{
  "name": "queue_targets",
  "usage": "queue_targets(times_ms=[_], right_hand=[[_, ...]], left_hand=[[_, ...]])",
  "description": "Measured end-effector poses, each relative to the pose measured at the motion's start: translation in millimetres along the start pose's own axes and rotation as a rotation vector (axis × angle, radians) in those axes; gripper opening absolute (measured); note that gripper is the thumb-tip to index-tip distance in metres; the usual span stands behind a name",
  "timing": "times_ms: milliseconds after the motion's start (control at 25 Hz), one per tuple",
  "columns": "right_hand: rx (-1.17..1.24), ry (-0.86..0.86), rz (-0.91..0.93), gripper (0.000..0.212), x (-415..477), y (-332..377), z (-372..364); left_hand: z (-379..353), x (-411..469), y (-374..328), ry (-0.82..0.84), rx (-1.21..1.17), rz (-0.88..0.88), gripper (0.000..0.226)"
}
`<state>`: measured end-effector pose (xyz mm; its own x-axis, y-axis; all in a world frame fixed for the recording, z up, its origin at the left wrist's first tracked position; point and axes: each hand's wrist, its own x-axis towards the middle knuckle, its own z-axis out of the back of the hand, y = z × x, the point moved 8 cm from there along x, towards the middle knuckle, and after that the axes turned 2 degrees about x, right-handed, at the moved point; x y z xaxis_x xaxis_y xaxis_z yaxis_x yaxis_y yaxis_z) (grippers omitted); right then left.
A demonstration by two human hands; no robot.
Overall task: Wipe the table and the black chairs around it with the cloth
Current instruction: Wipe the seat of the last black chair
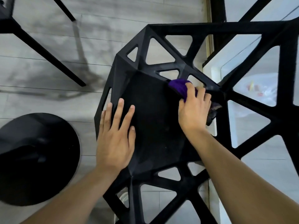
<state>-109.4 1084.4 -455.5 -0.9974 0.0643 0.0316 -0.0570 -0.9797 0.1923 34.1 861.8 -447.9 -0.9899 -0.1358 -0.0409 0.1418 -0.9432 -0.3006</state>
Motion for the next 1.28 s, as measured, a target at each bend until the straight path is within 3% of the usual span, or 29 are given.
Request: queue_targets(times_ms=[80, 200, 280, 400, 440, 560, 600, 800, 1000, 1280], right_hand=[[0.049, -0.024, 0.010, 0.054, 5, 42, -7], [0.211, -0.040, 0.287, 0.059, 5, 137, -16], [0.289, 0.055, 0.459, 0.065, -2, 150, -17], [0.175, 0.118, 0.766, 0.077, -1, 117, -15], [0.180, 0.081, 0.755, 0.079, 16, 106, -13], [0.330, 0.009, 0.382, 0.070, 35, 97, -15], [0.391, -0.001, 0.339, 0.066, 18, 105, -15], [0.447, 0.241, 0.663, 0.073, -77, 121, -14], [0.417, 0.021, 0.418, 0.065, 23, 156, -17], [0.691, 0.335, 0.399, 0.064, -106, 78, -10]], left_hand=[[0, 1, 2, 0.003, -0.021, 0.014, 0.057], [-2, 2, 7, 0.003, -0.080, 0.055, 0.060], [-1, 2, 8, -0.006, -0.110, 0.083, 0.061], [1, 2, 9, -0.028, -0.133, 0.091, 0.063], [2, 2, 9, -0.039, -0.142, 0.097, 0.063], [1, 2, 11, -0.064, -0.169, 0.116, 0.062], [0, 2, 12, -0.069, -0.182, 0.123, 0.061], [-1, -5, 24, -0.079, -0.286, 0.255, 0.066], [1, -3, 22, -0.110, -0.320, 0.248, 0.062], [2, -4, 45, -0.220, -0.661, 0.337, 0.047]])
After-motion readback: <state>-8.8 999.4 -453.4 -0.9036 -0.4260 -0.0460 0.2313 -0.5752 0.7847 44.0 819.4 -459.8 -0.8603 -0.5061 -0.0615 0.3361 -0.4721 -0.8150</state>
